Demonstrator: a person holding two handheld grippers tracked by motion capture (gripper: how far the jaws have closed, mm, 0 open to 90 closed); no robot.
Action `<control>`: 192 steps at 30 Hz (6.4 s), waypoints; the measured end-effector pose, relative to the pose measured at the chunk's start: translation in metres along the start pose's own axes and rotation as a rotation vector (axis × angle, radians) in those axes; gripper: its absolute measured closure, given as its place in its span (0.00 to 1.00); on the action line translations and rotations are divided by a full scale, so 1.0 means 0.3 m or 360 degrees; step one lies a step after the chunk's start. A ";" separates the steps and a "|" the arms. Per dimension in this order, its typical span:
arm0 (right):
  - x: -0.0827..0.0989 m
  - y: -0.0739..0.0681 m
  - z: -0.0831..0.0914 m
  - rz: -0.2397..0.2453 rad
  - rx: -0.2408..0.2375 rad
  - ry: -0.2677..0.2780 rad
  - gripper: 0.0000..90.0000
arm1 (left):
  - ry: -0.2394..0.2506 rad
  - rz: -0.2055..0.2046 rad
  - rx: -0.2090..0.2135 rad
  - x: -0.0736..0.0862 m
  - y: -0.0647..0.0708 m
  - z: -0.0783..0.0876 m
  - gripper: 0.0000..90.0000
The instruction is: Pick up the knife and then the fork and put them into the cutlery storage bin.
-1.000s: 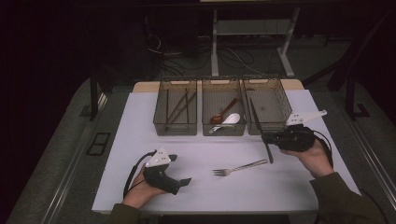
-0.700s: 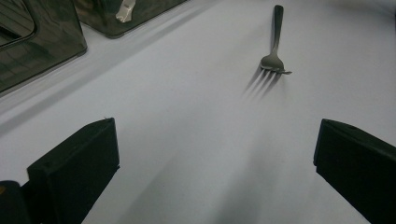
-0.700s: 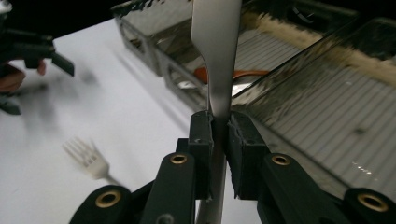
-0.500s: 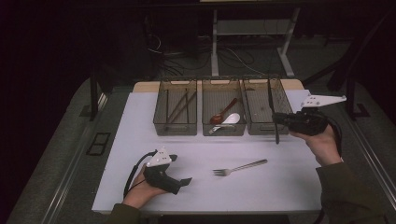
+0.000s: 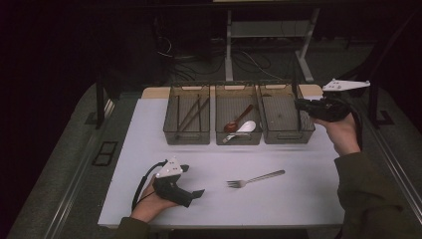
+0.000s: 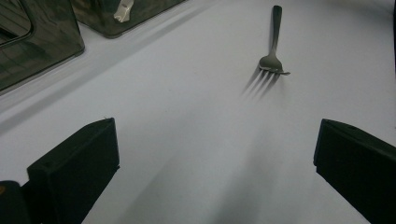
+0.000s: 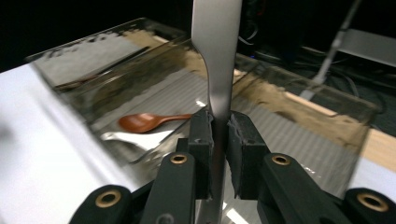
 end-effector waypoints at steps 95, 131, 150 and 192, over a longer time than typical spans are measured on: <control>0.290 -0.299 -0.012 0.0447 -0.0498 -0.0491 0.97 | -0.0027 0.0002 0.0043 0.001 0.011 -0.011 0.00; 0.423 -0.296 -0.049 0.0504 -0.0496 -0.0793 0.99 | -0.0035 -0.0002 0.0051 0.002 0.012 -0.011 0.00; 0.365 -0.377 0.033 0.0687 -0.0591 -0.0784 0.88 | -0.0039 -0.0006 0.0057 0.000 0.014 -0.017 0.00; 0.294 -0.633 -0.133 0.1328 -0.0694 -0.1105 0.93 | -0.0044 -0.0012 0.0066 -0.002 0.014 -0.021 0.00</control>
Point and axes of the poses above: each handheld gripper's, and its own axes: z roughly backward along the jaws, x roughly out of its underside, y roughly to its right, the point moved 2 cm from there along -z, roughly forward along the jaws, and after that the axes turned 13 degrees about x, right-handed, at the moved point
